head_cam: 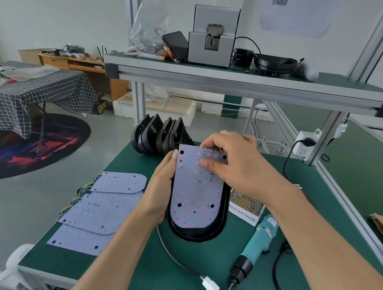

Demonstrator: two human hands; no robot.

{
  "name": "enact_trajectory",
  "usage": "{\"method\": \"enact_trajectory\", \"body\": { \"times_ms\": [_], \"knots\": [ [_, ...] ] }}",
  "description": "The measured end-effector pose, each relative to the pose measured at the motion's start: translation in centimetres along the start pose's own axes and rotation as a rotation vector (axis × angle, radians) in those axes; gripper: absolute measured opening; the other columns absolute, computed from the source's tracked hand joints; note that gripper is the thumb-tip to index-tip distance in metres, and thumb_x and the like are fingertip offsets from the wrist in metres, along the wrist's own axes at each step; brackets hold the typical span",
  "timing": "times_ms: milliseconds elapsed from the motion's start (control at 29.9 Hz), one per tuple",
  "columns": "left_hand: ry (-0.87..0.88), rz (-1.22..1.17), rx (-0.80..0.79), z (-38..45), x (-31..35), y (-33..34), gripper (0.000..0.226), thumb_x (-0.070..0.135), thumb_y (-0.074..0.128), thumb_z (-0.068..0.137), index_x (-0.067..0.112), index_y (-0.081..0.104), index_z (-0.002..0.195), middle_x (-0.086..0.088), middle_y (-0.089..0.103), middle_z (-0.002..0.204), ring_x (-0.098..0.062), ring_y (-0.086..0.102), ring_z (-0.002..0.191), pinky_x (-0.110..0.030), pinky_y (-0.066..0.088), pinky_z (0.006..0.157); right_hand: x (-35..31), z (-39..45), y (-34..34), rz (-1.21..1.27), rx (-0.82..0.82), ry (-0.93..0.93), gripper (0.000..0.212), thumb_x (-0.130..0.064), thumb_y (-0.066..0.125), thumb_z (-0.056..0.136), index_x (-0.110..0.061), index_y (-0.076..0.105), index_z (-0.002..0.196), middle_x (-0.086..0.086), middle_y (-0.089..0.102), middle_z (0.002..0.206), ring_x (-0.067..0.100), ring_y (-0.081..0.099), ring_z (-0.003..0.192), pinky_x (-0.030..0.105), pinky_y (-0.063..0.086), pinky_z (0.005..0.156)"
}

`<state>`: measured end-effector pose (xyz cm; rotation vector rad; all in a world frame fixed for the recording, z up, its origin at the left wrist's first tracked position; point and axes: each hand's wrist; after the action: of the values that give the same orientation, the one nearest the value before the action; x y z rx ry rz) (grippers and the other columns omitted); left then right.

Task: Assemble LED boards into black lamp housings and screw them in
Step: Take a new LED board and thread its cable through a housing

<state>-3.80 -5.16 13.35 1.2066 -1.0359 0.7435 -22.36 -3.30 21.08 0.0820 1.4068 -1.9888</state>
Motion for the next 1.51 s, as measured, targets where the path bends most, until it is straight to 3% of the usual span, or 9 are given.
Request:
{"method": "enact_trajectory", "body": {
  "times_ms": [268, 435, 636, 737, 804, 1005, 1206, 1373, 1507],
  "knots": [
    [0.079, 0.164, 0.148, -0.1, -0.1, 0.2, 0.065, 0.054, 0.034, 0.109, 0.001, 0.071, 0.107, -0.015, 0.078, 0.100, -0.026, 0.076, 0.087, -0.031, 0.061, 0.068, 0.9, -1.6, 1.7, -0.204, 0.047, -0.058, 0.031, -0.035, 0.073, 0.098, -0.029, 0.073, 0.129, -0.006, 0.052, 0.114, 0.018, 0.038, 0.125, 0.041, 0.023, 0.113],
    [0.020, -0.025, 0.135, 0.2, 0.4, 0.7, 0.062, 0.056, 0.035, 0.108, 0.009, 0.071, 0.125, -0.017, 0.074, 0.122, -0.036, 0.071, 0.113, -0.054, 0.055, 0.101, 2.2, -3.2, 3.1, 0.266, 0.111, -0.017, 0.053, -0.032, 0.068, 0.102, -0.051, 0.049, 0.148, -0.012, 0.027, 0.162, 0.006, 0.029, 0.152, 0.016, 0.025, 0.115],
    [-0.051, -0.134, 0.117, 0.3, -0.2, 0.9, 0.064, 0.056, 0.037, 0.107, 0.007, 0.066, 0.134, -0.016, 0.070, 0.132, -0.035, 0.065, 0.124, -0.058, 0.043, 0.114, 1.8, -4.2, 5.8, 0.876, 0.287, 0.352, 0.087, -0.076, 0.072, 0.079, -0.051, 0.034, 0.154, -0.023, 0.064, 0.133, -0.004, 0.064, 0.119, 0.016, 0.052, 0.097],
    [-0.114, -0.204, 0.084, 0.1, -0.5, 0.8, 0.068, 0.062, 0.035, 0.105, 0.010, 0.066, 0.136, -0.016, 0.069, 0.133, -0.035, 0.065, 0.125, -0.056, 0.045, 0.112, 1.7, -4.2, 7.3, 0.936, 0.315, 0.318, 0.043, -0.052, 0.067, 0.097, -0.037, 0.060, 0.136, -0.010, 0.073, 0.128, 0.012, 0.068, 0.122, 0.036, 0.056, 0.104],
    [-0.151, -0.218, 0.060, 0.0, -0.4, 0.3, 0.064, 0.061, 0.036, 0.105, 0.014, 0.072, 0.129, -0.013, 0.072, 0.129, -0.032, 0.068, 0.121, -0.050, 0.053, 0.102, 0.9, -4.0, 7.0, 0.953, 0.356, 0.283, 0.029, -0.051, 0.066, 0.098, -0.042, 0.066, 0.125, -0.008, 0.074, 0.125, 0.012, 0.070, 0.118, 0.027, 0.058, 0.094],
    [0.080, 0.062, -0.029, -0.2, -0.9, -0.4, 0.028, 0.006, 0.060, 0.084, 0.018, 0.083, 0.096, -0.010, 0.079, 0.097, -0.027, 0.073, 0.085, -0.036, 0.061, 0.071, 0.2, -4.2, 5.8, 1.023, 0.389, 0.284, 0.028, -0.046, 0.075, 0.092, -0.036, 0.070, 0.117, -0.003, 0.078, 0.116, 0.017, 0.075, 0.107, 0.026, 0.060, 0.084],
    [0.153, 0.144, 0.032, 0.0, -0.8, 1.2, 0.036, 0.041, 0.069, 0.051, 0.026, 0.084, 0.081, -0.003, 0.080, 0.089, -0.021, 0.072, 0.081, -0.034, 0.061, 0.072, 0.7, -4.5, 5.5, 1.022, 0.389, 0.343, 0.032, -0.024, 0.078, 0.095, -0.025, 0.066, 0.125, -0.001, 0.079, 0.114, 0.020, 0.077, 0.103, 0.026, 0.061, 0.078],
    [-0.002, 0.017, 0.099, 0.7, -1.1, 1.8, 0.025, 0.018, 0.059, 0.081, 0.010, 0.082, 0.086, -0.011, 0.077, 0.088, -0.027, 0.068, 0.078, -0.030, 0.060, 0.065, 1.2, -4.9, 5.5, 0.997, 0.395, 0.378, 0.027, -0.018, 0.074, 0.098, -0.025, 0.068, 0.123, -0.004, 0.080, 0.110, 0.016, 0.078, 0.099, 0.020, 0.059, 0.074],
    [0.175, 0.420, 0.033, 0.3, -1.2, 0.6, 0.030, 0.011, 0.058, 0.082, 0.025, 0.082, 0.091, 0.013, 0.074, 0.072, -0.007, 0.061, 0.066, -0.024, 0.052, 0.063, 1.5, -4.8, 5.2, 0.955, 0.372, 0.363, 0.022, -0.017, 0.071, 0.100, -0.031, 0.070, 0.118, -0.007, 0.080, 0.109, 0.013, 0.077, 0.100, 0.018, 0.058, 0.076]
  ]
}}
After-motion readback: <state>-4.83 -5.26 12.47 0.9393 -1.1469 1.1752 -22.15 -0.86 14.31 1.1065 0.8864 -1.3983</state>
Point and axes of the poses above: each hand's wrist, its own z-axis towards the middle knuckle, its own y-axis out of the palm, x = y × z
